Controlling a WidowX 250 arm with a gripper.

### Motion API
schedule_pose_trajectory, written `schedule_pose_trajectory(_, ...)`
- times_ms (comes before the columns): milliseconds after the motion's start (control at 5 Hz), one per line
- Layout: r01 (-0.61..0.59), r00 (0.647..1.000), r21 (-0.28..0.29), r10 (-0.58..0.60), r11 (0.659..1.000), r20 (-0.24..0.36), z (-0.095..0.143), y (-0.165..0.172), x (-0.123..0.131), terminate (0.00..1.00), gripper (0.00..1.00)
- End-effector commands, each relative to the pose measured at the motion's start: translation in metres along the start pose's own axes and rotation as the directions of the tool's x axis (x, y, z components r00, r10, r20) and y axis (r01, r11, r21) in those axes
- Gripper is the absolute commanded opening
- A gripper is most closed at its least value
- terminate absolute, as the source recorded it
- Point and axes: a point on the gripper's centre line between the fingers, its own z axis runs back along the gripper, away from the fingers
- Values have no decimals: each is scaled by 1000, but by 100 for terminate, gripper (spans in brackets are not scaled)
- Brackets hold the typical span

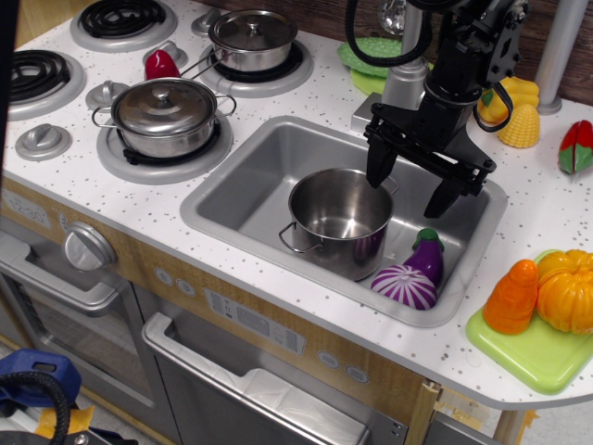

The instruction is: Pick up pot from sink

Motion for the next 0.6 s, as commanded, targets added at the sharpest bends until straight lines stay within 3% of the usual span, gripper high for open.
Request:
schedule_pose_trajectory(0,0,1000,0,0,1000,0,0,0,0,0,100)
schedule_pose_trajectory(400,4,999,-56,-1,998,50,-34,11,-2,0,100)
